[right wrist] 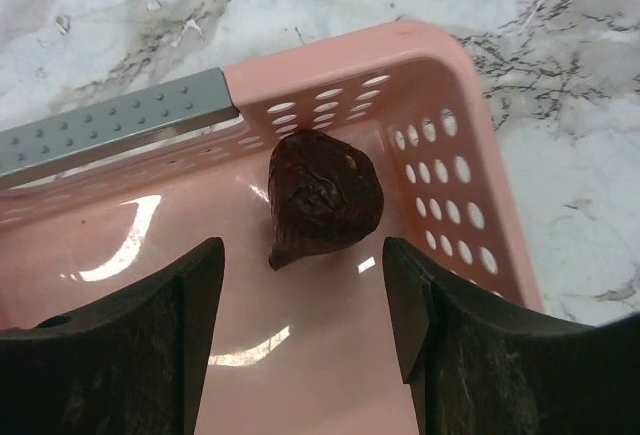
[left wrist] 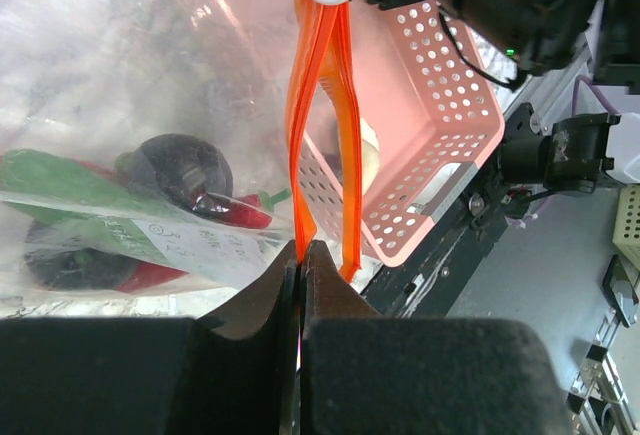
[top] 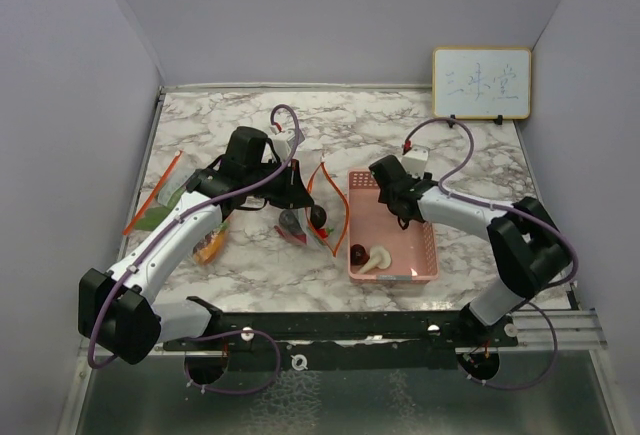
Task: Place the food in the zip-top bag and seal the zipper
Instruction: Pick up the fake vegetable from the bin, then place the fake vegetable in the zipper food storage bag, then pick up the fake vegetable from the bin, then place the fake vegetable in the zipper food storage bag, then pick up the fake vegetable from the bin, then place the fake vegetable in the zipper food storage bag, then zip the zipper food storage bag at the center of the board.
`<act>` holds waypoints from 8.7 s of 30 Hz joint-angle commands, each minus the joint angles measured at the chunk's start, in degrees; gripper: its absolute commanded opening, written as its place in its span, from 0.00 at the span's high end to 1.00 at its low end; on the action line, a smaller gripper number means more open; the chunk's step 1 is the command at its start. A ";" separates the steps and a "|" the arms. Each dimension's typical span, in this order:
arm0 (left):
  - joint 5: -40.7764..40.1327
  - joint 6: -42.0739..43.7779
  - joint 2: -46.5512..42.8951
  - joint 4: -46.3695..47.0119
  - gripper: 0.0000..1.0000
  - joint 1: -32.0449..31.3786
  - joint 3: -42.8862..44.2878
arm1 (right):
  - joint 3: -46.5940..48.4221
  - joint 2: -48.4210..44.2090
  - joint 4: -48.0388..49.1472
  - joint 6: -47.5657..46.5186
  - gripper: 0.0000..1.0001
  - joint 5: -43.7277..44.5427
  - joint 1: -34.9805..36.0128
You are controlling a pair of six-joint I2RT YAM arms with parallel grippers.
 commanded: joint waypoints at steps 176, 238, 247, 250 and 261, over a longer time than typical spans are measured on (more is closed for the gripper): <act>2.22 -2.45 -5.34 3.17 1.00 0.17 -2.48 | 0.44 -16.55 16.78 -16.25 0.94 -52.67 14.46; -2.58 17.36 -36.87 13.31 0.05 0.09 -4.80 | 37.94 -11.58 -11.73 -42.89 0.98 -70.33 14.46; 4.98 19.03 -33.63 16.17 0.12 0.09 -5.93 | 36.73 -14.27 -13.32 -47.94 0.98 -80.95 14.46; 9.87 17.47 -33.58 18.33 0.17 0.09 -7.97 | 34.87 -15.47 -12.27 -48.05 0.98 -83.07 14.46; 17.67 9.35 -32.11 28.55 0.35 0.04 -14.41 | 31.68 -16.35 -10.91 -47.69 0.98 -85.46 14.45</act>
